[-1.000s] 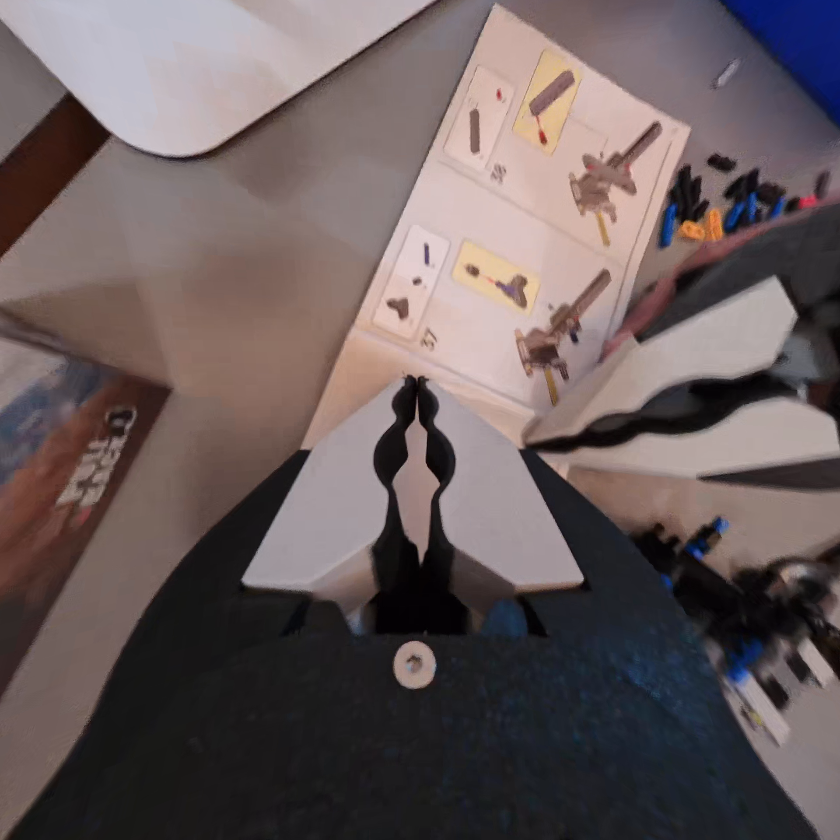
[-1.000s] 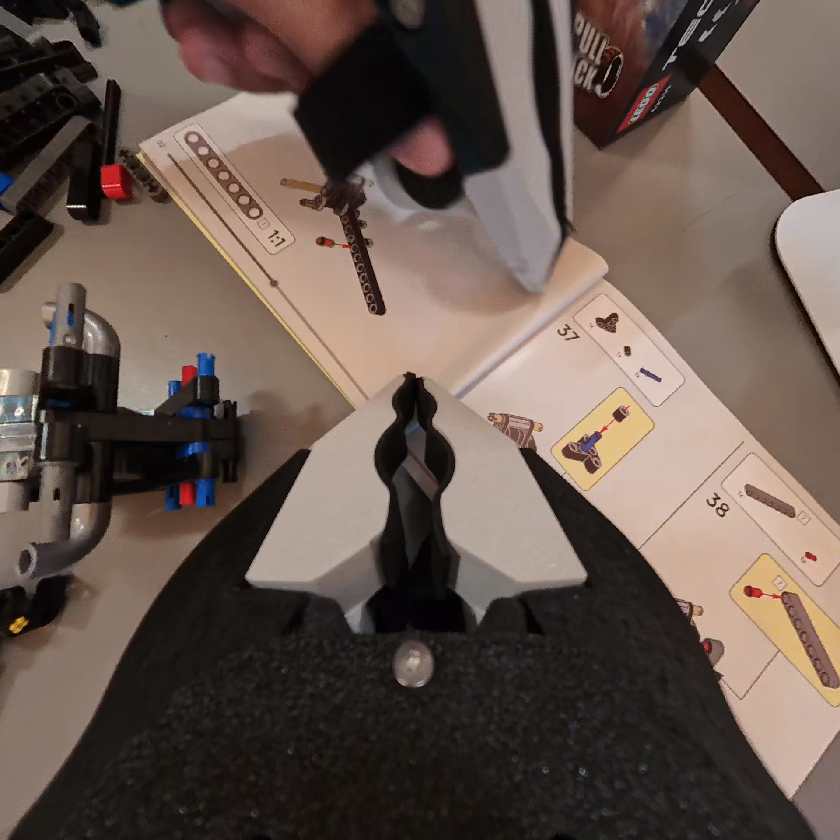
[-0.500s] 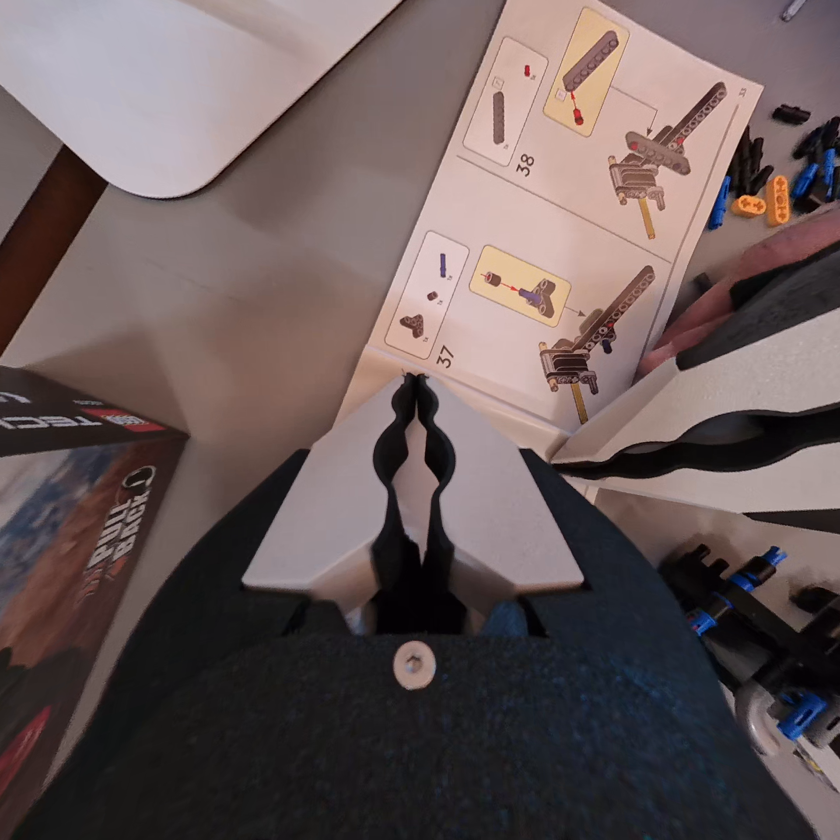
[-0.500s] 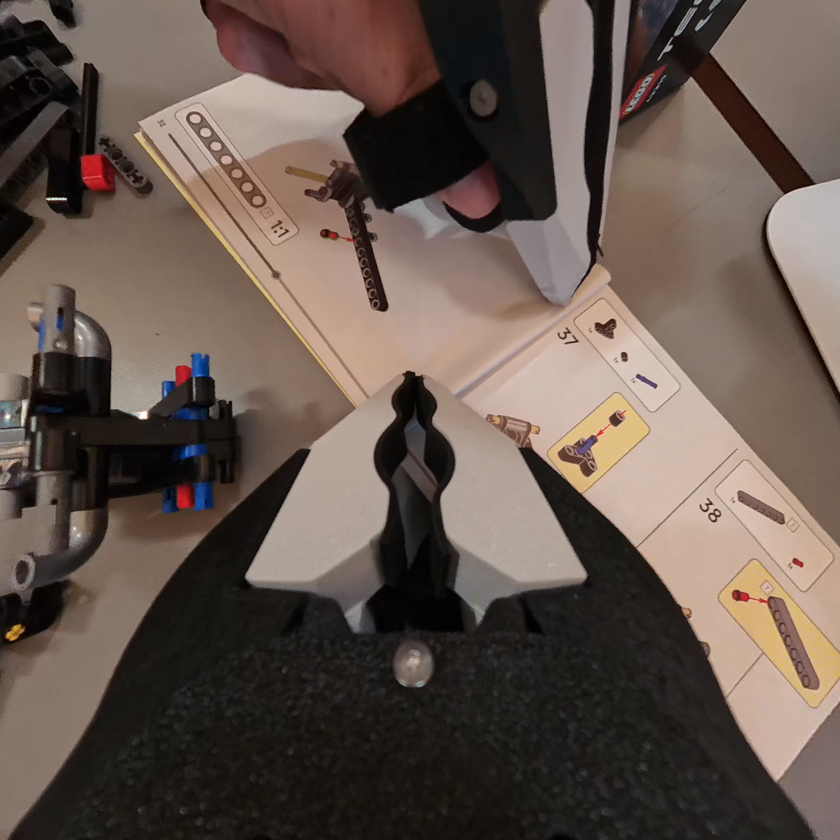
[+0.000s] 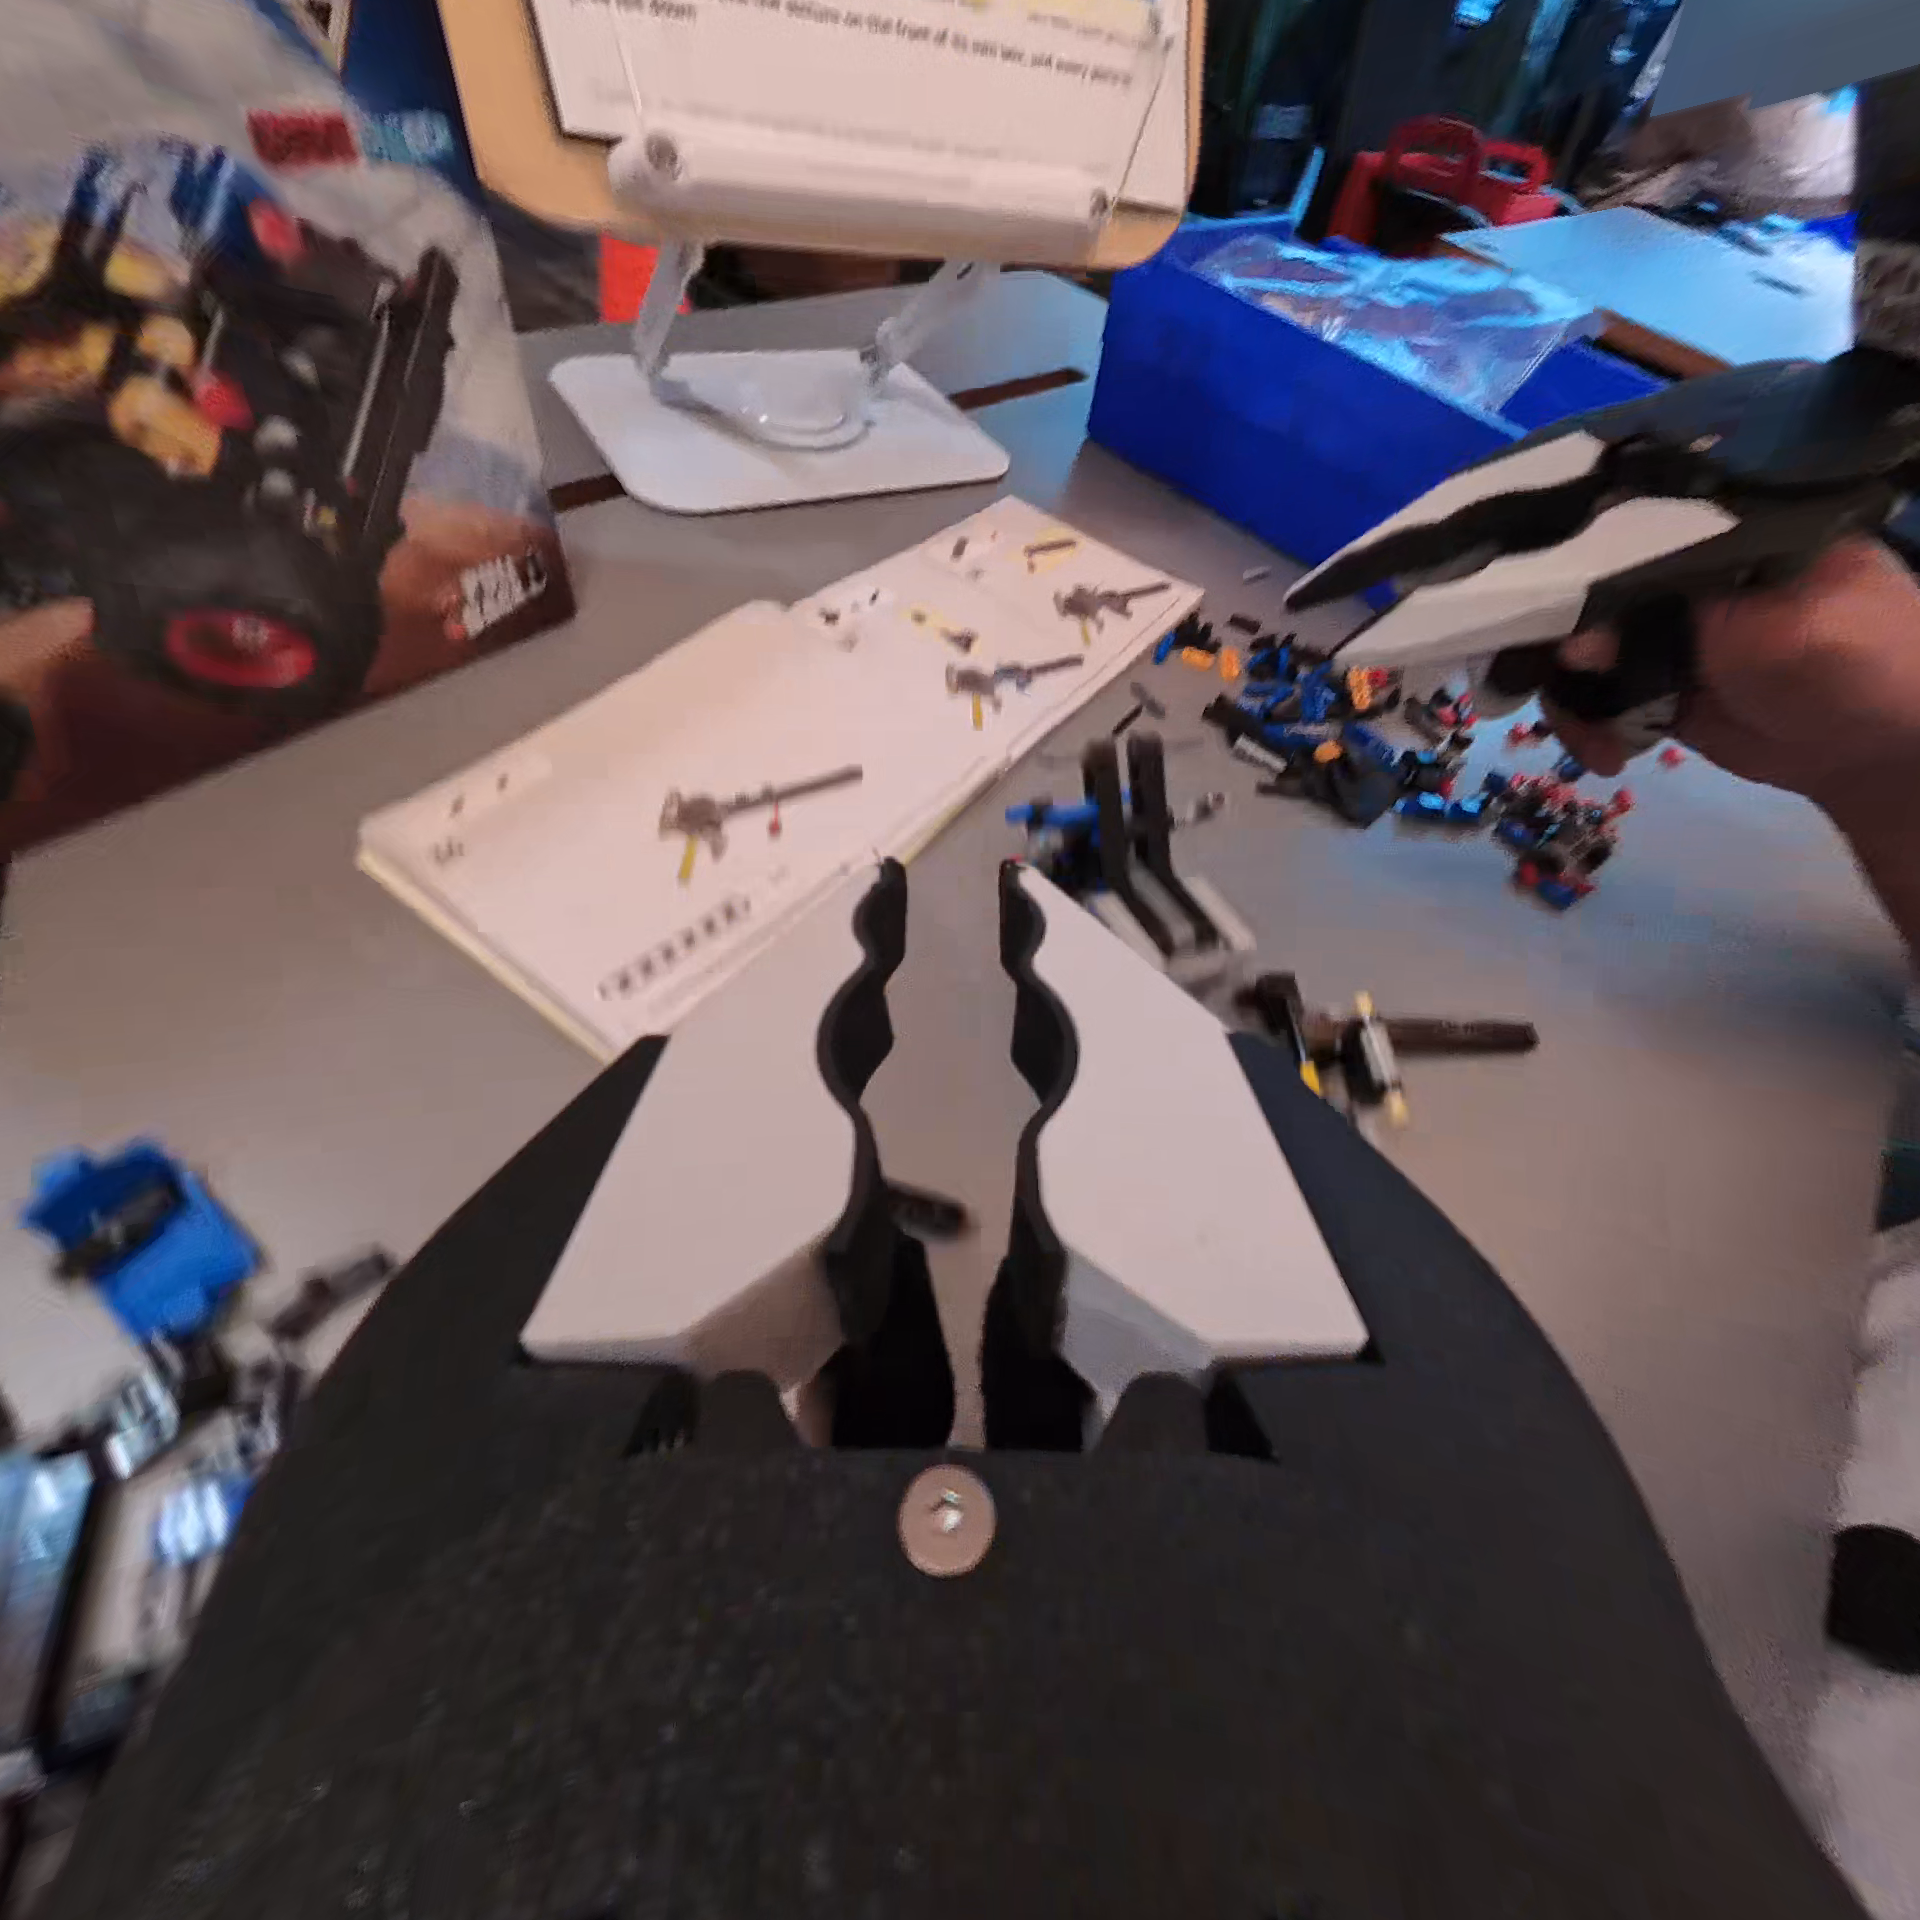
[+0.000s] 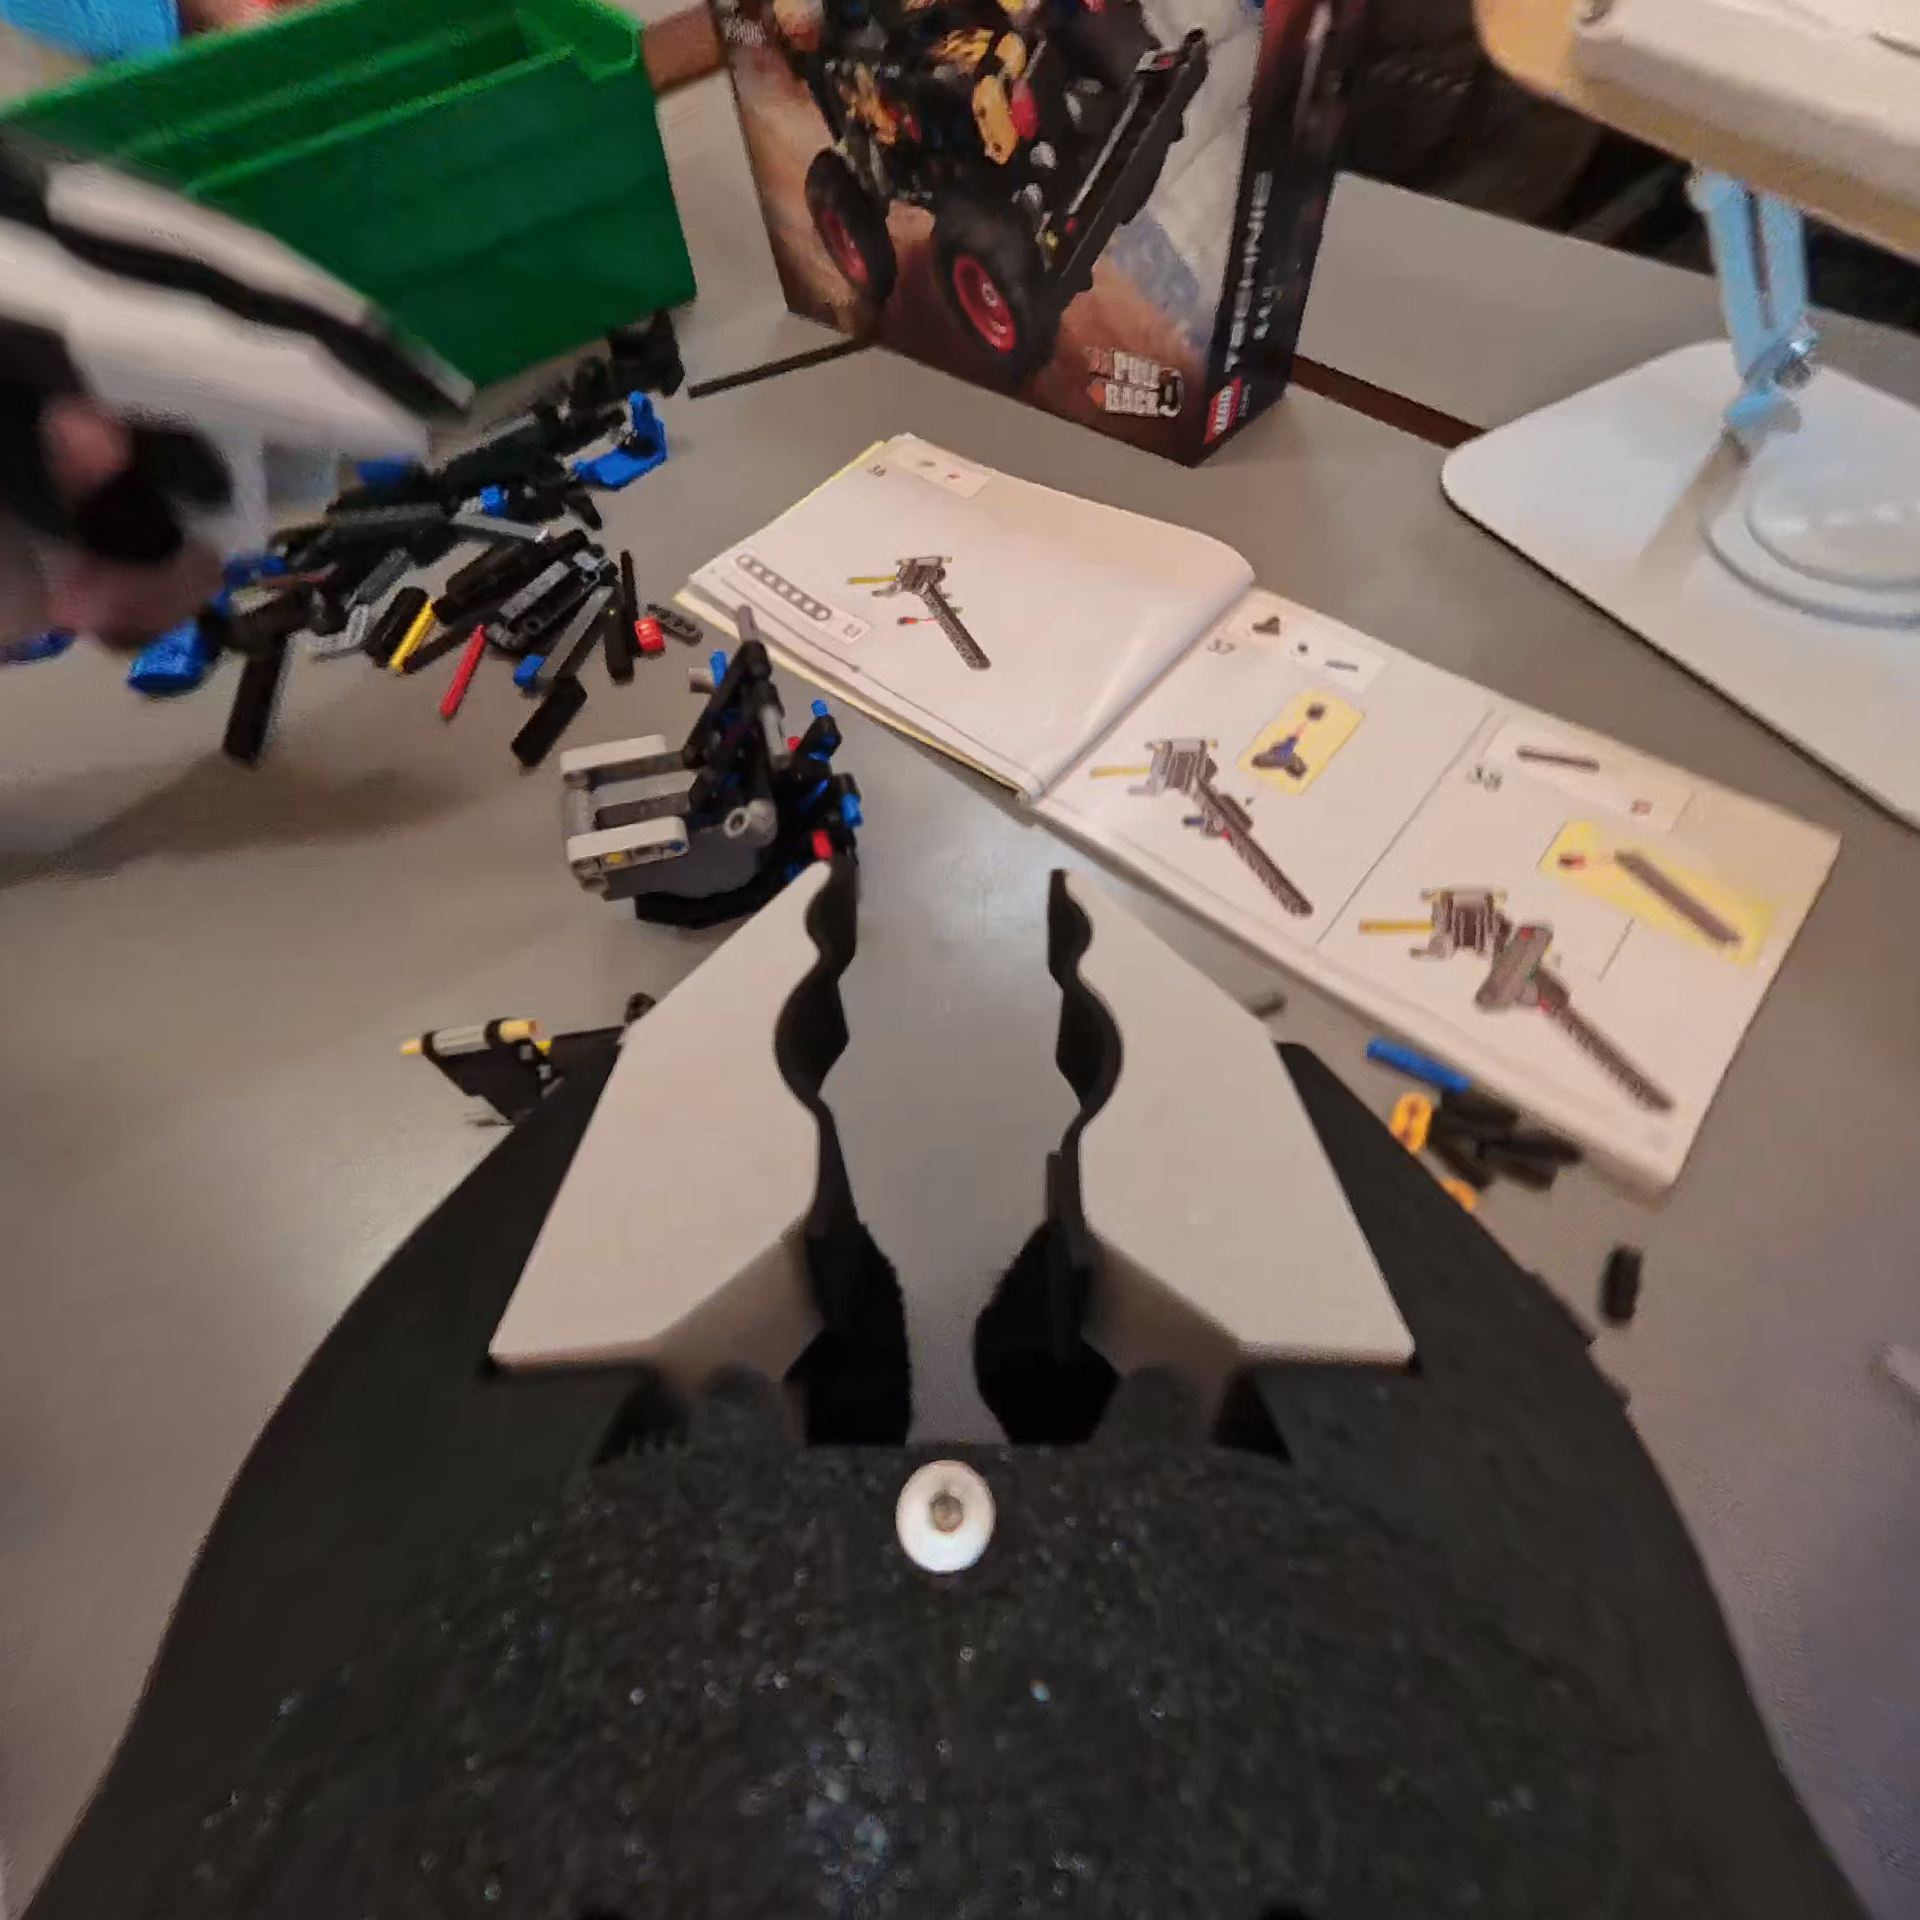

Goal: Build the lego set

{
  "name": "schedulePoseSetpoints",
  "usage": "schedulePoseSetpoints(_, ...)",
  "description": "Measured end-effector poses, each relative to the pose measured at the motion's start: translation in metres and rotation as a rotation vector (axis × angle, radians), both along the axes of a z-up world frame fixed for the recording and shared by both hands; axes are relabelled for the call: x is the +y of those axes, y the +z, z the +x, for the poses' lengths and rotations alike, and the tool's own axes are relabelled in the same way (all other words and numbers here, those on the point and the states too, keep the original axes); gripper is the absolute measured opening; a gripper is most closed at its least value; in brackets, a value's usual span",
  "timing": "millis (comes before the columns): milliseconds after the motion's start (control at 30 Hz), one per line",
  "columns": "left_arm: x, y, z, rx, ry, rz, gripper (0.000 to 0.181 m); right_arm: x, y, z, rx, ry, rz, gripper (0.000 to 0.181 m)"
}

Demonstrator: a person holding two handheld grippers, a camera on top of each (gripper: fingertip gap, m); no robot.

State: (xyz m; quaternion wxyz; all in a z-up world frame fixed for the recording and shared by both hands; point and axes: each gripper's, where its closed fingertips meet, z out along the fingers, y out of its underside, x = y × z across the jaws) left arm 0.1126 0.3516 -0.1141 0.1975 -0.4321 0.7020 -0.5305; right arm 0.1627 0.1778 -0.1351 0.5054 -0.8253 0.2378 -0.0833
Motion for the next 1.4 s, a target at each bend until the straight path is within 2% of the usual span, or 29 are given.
schedulePoseSetpoints(33, 0.0, -0.012, -0.014, -0.024, 0.034, 0.011, 0.018, -0.004, -0.005, -0.003, -0.002, -0.048, 0.027, 0.04)
schedulePoseSetpoints(100, -0.002, -0.027, -0.034, -0.05, 0.102, 0.003, 0.019, -0.003, -0.013, -0.011, -0.016, -0.103, 0.072, 0.041)
schedulePoseSetpoints(167, -0.009, -0.031, -0.044, -0.078, 0.131, -0.04, 0.019, 0.001, -0.019, -0.014, -0.047, -0.147, 0.102, 0.039)
schedulePoseSetpoints(300, -0.004, -0.022, -0.044, -0.155, 0.204, -0.037, 0.018, 0.012, -0.019, -0.021, -0.044, -0.15, 0.158, 0.036)
schedulePoseSetpoints(400, -0.003, -0.024, -0.042, -0.118, 0.19, -0.087, 0.019, 0.01, -0.006, -0.021, -0.075, -0.155, 0.207, 0.03)
schedulePoseSetpoints(533, -0.006, -0.028, -0.042, -0.076, 0.152, -0.128, 0.018, 0.005, -0.012, -0.021, -0.052, -0.163, 0.207, 0.031)
schedulePoseSetpoints(633, -0.007, -0.027, -0.043, -0.085, 0.146, -0.122, 0.018, -0.008, -0.006, -0.015, -0.088, -0.213, 0.219, 0.032)
schedulePoseSetpoints(667, -0.007, -0.026, -0.043, -0.097, 0.153, -0.109, 0.019, -0.017, -0.003, -0.011, -0.111, -0.246, 0.204, 0.033)
schedulePoseSetpoints(733, -0.011, -0.027, -0.044, -0.117, 0.148, -0.068, 0.019, -0.043, -0.002, 0.003, -0.141, -0.329, 0.114, 0.048)
schedulePoseSetpoints(800, -0.016, -0.03, -0.045, -0.123, 0.131, -0.022, 0.019, -0.071, -0.012, 0.016, -0.121, -0.397, -0.029, 0.048)
schedulePoseSetpoints(867, -0.02, -0.033, -0.045, -0.119, 0.124, 0.019, 0.019, -0.083, -0.03, 0.024, -0.046, -0.396, -0.135, 0.044)
schedulePoseSetpoints(967, -0.023, -0.036, -0.045, -0.112, 0.111, 0.045, 0.019, -0.07, -0.053, 0.027, 0.053, -0.306, -0.206, 0.037)
schedulePoseSetpoints(1033, -0.022, -0.036, -0.045, -0.115, 0.111, 0.039, 0.019, -0.061, -0.064, 0.03, 0.049, -0.266, -0.277, 0.032)
schedulePoseSetpoints(1233, -0.019, -0.033, -0.045, -0.121, 0.125, 0.014, 0.019, -0.048, -0.077, 0.04, 0.033, -0.232, -0.385, 0.02)
schedulePoseSetpoints(1400, -0.02, -0.035, -0.045, -0.117, 0.12, 0.024, 0.019, -0.046, -0.084, 0.038, 0.095, -0.218, -0.372, 0.019)
